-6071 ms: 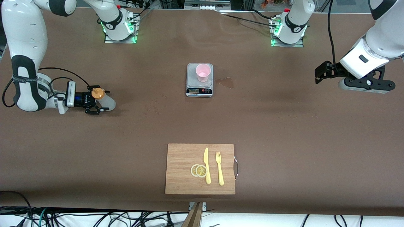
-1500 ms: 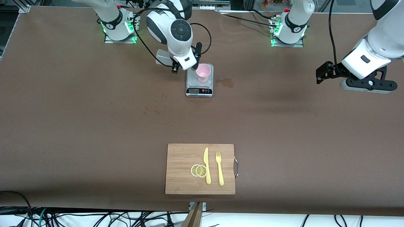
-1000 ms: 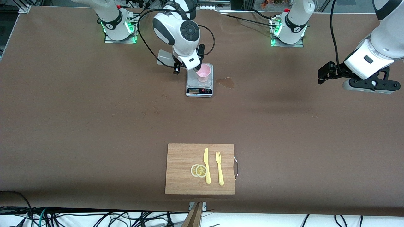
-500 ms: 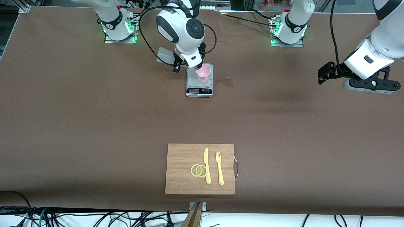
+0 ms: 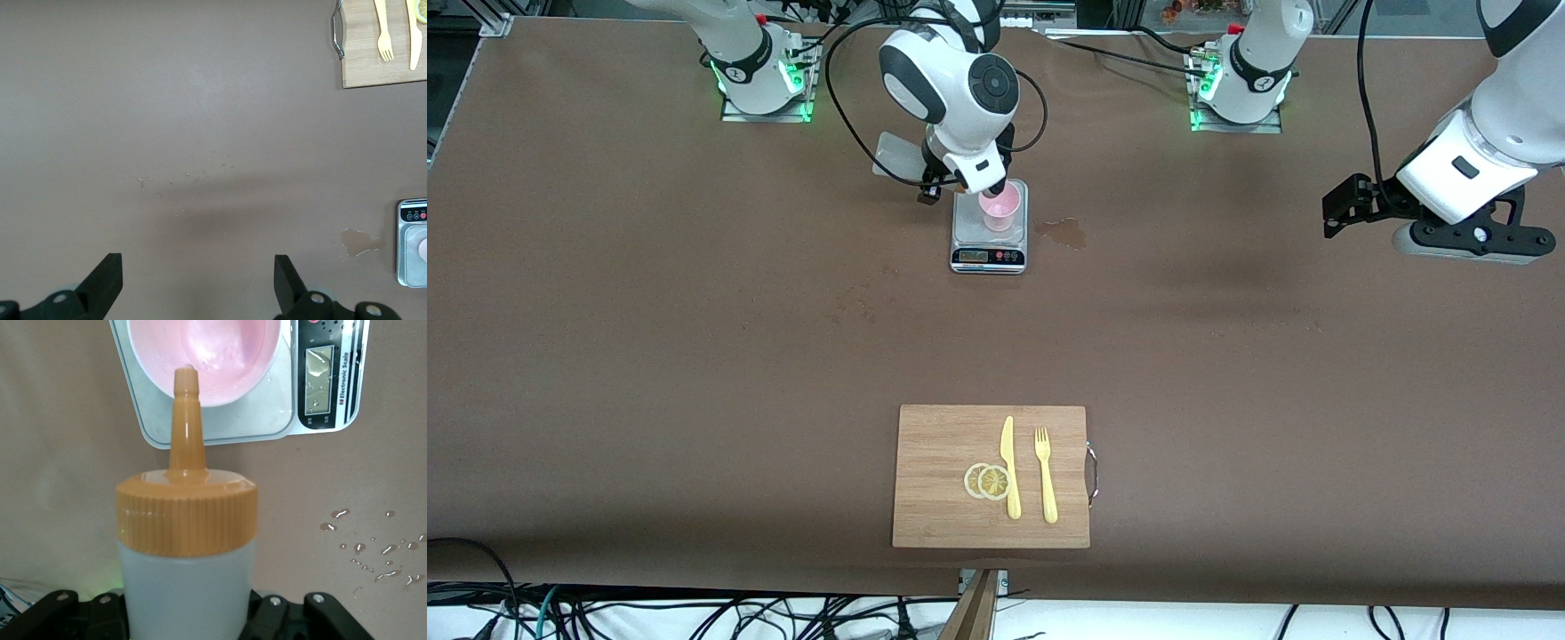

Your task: Add sauce to pink cup with both arms

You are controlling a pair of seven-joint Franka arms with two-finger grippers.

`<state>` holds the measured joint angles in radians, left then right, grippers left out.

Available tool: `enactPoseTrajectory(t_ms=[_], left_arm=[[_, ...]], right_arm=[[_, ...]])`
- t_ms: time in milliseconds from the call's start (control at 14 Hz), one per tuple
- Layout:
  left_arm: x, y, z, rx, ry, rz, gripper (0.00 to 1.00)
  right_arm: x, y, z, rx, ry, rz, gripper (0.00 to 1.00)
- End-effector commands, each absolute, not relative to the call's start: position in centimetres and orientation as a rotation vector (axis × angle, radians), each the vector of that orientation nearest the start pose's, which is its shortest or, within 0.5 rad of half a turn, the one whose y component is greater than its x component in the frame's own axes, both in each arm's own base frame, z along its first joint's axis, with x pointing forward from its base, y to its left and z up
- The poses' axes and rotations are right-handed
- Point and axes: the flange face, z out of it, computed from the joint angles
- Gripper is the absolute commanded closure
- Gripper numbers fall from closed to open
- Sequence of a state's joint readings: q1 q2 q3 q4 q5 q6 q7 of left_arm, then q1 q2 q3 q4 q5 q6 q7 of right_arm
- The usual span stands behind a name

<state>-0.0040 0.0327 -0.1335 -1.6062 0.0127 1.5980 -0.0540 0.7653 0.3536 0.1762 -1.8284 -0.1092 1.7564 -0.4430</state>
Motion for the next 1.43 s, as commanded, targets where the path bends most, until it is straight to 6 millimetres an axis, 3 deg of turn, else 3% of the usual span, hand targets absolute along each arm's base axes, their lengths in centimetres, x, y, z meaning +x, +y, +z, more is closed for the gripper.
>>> enactPoseTrajectory(t_ms=[0,357,714,857,1071,1357], left_arm=[[56.4,-7.3,59.8,-3.144,0.142,0.054,0.00],[56.4,-7.3,59.8,-3.144,0.142,0.054,0.00],[56.4,-7.3,59.8,-3.144,0.142,0.054,0.00],[56.4,-7.3,59.8,-3.144,0.140,0.053,0.00],[56.3,-7.4,59.8,-3.144,0.145,0.056,0.00],[56.3,-7.3,59.9,-3.142,0.142,0.051,0.00]], right_arm=[[36.1,46.6,33.0,-2.444,-2.110,0.638,0.65],[37.4,45.3,36.6,-2.429,-2.031,0.556,0.65],[43.9,38.4,43.5,-2.300,-1.852,0.339,0.64],[47.0,33.7,46.2,-2.229,-1.783,0.222,0.64],[51.7,25.3,48.3,-2.108,-1.710,0.024,0.64],[55.7,11.7,49.0,-1.906,-1.641,-0.241,0.64]])
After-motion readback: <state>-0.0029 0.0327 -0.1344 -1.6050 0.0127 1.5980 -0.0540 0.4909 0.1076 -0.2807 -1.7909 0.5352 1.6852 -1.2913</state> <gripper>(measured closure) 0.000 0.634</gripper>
